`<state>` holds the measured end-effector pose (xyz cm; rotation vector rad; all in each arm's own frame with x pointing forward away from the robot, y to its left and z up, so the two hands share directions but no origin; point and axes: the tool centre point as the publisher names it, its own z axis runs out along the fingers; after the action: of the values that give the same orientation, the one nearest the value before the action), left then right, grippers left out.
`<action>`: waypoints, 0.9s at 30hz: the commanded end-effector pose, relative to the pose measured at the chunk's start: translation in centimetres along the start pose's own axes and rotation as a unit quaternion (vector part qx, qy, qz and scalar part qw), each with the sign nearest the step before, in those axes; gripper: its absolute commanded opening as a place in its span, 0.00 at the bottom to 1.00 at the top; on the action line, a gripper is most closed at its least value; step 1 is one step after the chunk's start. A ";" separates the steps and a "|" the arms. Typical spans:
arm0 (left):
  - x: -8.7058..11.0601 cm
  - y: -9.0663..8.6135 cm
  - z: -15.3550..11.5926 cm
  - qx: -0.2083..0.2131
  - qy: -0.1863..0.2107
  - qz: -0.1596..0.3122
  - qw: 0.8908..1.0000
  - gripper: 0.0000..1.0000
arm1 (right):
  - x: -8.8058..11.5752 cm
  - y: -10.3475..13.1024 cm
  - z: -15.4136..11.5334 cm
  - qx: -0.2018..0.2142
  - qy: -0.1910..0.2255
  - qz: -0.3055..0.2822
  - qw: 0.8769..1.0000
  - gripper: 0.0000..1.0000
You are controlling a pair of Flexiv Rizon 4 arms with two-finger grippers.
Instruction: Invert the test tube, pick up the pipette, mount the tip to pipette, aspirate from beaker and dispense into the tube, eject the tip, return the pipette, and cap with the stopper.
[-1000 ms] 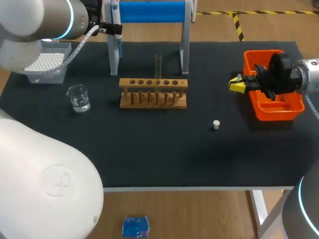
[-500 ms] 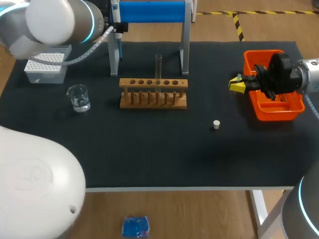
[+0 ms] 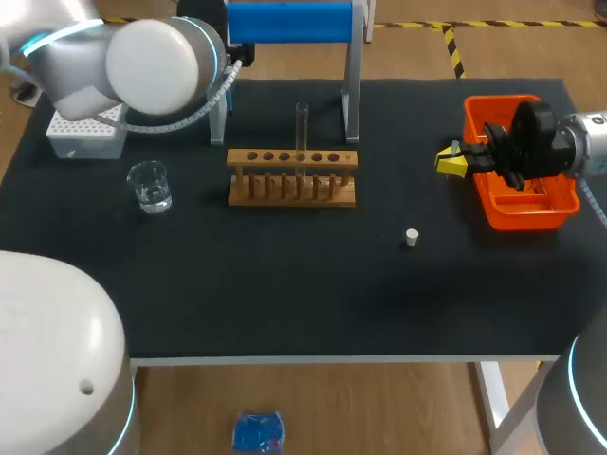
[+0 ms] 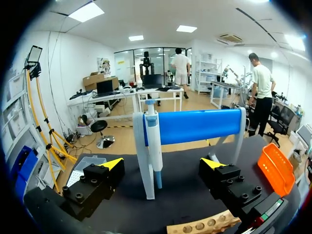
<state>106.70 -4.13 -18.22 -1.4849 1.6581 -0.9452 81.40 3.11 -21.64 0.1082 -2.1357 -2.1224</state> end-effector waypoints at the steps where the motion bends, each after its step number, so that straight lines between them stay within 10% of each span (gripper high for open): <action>1: 0.6 0.0 0.6 0.017 -0.032 -0.002 0.999 1.00 | 0.0 0.1 -0.1 0.001 0.001 0.000 1.000 0.00; 27: 0.1 -2.1 6.6 0.063 -0.007 -0.033 0.997 1.00 | 0.0 0.1 -0.1 0.001 0.001 0.000 1.000 0.00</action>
<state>112.50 -4.71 -19.20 -1.4669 1.5125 -1.0452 81.40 3.11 -21.64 0.1082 -2.1357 -2.1223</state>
